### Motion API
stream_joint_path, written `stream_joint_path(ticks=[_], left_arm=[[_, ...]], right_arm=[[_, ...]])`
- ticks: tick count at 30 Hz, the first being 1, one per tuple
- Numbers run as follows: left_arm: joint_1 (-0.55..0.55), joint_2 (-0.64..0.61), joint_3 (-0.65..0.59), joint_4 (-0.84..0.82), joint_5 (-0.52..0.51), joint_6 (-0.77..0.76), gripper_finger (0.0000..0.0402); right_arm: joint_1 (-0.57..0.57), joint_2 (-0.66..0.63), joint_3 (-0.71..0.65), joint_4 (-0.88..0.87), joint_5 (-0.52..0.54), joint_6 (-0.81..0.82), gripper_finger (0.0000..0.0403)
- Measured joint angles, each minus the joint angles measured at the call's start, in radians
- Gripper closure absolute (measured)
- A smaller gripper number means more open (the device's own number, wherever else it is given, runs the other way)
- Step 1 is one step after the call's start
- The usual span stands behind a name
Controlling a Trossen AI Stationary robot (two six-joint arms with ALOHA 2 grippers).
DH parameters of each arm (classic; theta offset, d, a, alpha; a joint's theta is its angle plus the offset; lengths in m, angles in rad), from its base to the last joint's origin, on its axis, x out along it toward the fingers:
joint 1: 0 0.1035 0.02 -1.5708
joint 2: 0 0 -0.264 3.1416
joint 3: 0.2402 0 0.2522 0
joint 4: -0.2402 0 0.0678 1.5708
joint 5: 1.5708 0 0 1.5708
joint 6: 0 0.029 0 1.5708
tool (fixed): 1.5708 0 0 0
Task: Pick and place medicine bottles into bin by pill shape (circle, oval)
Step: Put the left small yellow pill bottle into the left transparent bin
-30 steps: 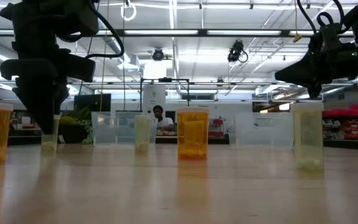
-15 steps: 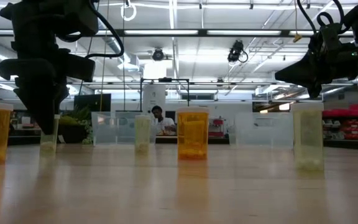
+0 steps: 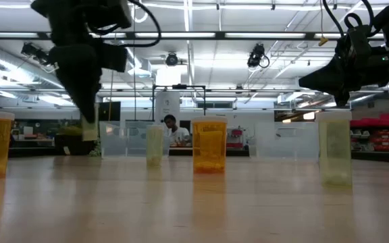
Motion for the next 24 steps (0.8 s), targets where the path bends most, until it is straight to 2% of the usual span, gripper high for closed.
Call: stream_joint_path(ticks=[15, 19, 24], left_arm=[[0.297, 0.002, 0.217, -0.065, 0.023, 0.3, 0.0283], [0.372, 0.057, 0.25, -0.068, 0.023, 0.394, 0.0278], [0.46, 0.203, 0.329, -0.063, 0.024, 0.53, 0.0282]], right_arm=[[0.0, 0.0, 0.0, 0.0, 0.0, 0.0, 0.0364], [0.0, 0.0, 0.0, 0.0, 0.0, 0.0, 0.0364], [0.0, 0.0, 0.0, -0.002, 0.0, 0.0, 0.0364]])
